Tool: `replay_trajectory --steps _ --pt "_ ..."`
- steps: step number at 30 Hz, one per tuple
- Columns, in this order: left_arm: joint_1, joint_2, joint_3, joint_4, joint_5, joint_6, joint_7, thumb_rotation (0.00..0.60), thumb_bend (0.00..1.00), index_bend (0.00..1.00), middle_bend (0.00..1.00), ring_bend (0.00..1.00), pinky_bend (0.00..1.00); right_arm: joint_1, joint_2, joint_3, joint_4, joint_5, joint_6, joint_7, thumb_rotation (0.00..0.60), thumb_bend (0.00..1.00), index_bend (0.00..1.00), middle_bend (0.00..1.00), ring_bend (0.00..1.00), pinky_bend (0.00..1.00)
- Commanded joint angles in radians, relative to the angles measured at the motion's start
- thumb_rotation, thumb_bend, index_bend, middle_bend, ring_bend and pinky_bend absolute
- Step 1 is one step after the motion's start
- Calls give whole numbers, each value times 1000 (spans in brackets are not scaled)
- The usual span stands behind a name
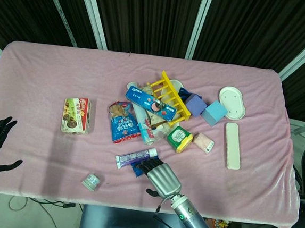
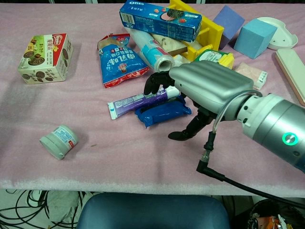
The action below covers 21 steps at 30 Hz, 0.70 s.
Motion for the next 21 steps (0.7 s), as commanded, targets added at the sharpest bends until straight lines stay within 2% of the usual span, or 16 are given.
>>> replay_trajectory --steps 1,12,21 --pt "0 2 -1 -2 -3 -2 -4 600 0 0 0 0 0 32 -56 21 70 20 -26 -2 600 232 287 291 266 414" --pt "-3 6 -2 -8 -11 -12 -15 600 0 0 0 0 0 84 -140 48 220 59 -62 26 600 235 299 291 266 414" --pt "-5 10 -4 -13 -20 -18 -24 600 0 0 0 0 0 102 -167 52 288 97 -79 37 600 261 393 332 285 414"
